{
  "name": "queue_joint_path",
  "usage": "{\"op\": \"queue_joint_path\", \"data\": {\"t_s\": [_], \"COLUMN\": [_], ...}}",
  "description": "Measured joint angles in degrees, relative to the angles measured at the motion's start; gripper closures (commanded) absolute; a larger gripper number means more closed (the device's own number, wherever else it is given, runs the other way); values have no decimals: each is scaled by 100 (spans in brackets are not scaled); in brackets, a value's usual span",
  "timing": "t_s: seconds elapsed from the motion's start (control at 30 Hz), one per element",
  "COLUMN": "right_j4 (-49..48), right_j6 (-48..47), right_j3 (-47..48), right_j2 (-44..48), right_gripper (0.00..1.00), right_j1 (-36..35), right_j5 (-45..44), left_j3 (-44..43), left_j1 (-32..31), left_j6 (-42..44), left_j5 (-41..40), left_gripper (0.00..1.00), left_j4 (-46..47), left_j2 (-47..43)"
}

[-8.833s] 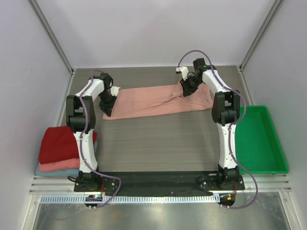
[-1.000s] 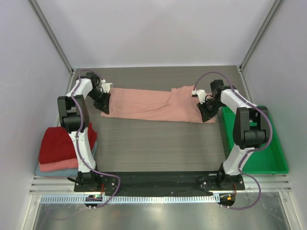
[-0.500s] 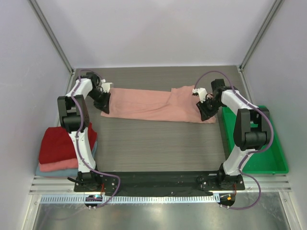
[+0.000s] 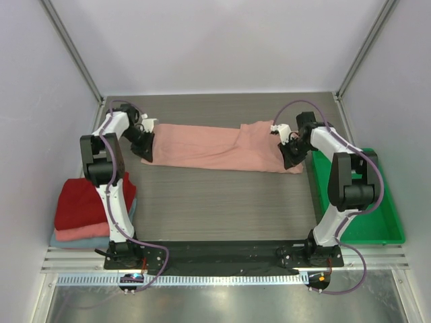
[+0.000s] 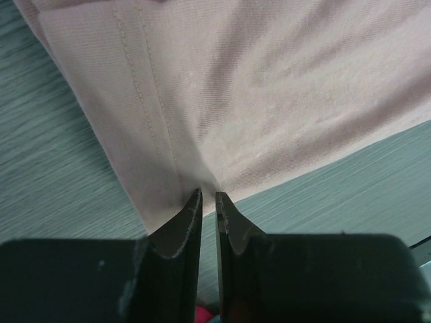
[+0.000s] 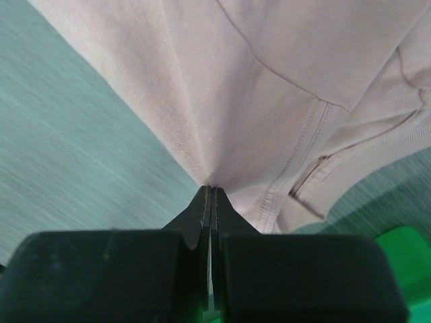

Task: Fold and stack the t-shirts
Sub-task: Fold the tshirt

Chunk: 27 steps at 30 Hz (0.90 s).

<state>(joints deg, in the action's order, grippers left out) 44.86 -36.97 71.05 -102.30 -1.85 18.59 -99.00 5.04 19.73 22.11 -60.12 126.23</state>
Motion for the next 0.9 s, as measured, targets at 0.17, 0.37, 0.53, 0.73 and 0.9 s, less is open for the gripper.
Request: {"op": "queue_joint_path", "data": {"t_s": [0.17,0.37,0.53,0.73,0.9], "right_j4": [85,85,192,315,208], "right_j6": [2,68,109,122,245], "right_j3": [-214,-535,-688,-584,-85], "right_j2": [452,684,684,758,721], "right_gripper": [99,83,78,76,76], "right_j1": [0,4,4,4,13], "right_j5": [-2,2,-74,-160,-173], "left_j3": [48,57,55,55,-105], "left_j1": [44,46,50,72,94], "left_j6": [22,42,83,175,168], "left_j5": [2,2,2,2,120], "left_gripper": [86,86,86,86,86], "left_j4": [7,2,-20,-74,-234], "left_j2": [-26,-31,-33,-72,-72]}}
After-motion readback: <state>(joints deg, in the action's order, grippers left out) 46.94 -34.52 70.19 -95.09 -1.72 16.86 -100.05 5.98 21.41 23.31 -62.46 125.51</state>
